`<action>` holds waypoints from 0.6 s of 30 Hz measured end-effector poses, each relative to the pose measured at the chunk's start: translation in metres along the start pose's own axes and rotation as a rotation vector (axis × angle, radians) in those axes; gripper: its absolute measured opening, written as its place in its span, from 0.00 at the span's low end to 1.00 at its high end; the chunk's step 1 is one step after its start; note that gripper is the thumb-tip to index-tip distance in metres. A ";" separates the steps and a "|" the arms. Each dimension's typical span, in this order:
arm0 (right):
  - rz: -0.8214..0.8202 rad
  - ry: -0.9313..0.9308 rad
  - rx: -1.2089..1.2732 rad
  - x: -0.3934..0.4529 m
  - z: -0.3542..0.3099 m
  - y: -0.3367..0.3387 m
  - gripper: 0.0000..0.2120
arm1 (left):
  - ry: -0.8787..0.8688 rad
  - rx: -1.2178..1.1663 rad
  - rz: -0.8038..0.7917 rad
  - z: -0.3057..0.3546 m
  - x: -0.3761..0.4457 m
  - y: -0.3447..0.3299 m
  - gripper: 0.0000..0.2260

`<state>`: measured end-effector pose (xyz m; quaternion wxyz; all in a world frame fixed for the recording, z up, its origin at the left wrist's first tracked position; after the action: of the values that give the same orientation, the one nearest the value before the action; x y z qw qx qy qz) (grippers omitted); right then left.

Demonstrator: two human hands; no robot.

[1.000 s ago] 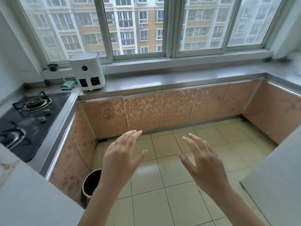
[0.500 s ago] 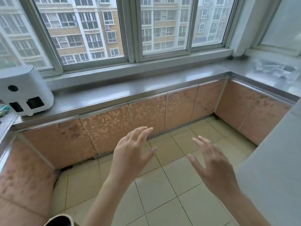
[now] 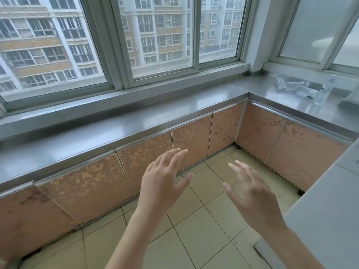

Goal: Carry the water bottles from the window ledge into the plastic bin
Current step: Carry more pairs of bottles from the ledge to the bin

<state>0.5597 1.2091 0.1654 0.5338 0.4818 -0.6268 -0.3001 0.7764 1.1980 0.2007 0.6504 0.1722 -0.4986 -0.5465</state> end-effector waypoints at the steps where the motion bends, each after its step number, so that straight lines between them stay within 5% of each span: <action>1: 0.001 -0.003 -0.007 0.014 0.005 -0.006 0.26 | -0.005 -0.002 -0.004 -0.004 0.016 -0.009 0.25; 18: 0.057 -0.215 -0.114 0.282 0.089 -0.077 0.28 | -0.182 -0.103 -0.146 -0.052 0.317 -0.164 0.25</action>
<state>0.5060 0.9086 0.1818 0.4984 0.3977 -0.6757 -0.3698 0.7012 0.8457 0.1973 0.5688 0.1243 -0.5130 -0.6307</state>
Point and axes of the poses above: each hand's wrist, its own x-axis towards the middle knuckle, its own y-axis out of the back of the hand, z = x × y, the point moved 8 cm from there along x, towards the middle knuckle, and after that the axes turned 8 degrees about -x, right-handed, at the moved point
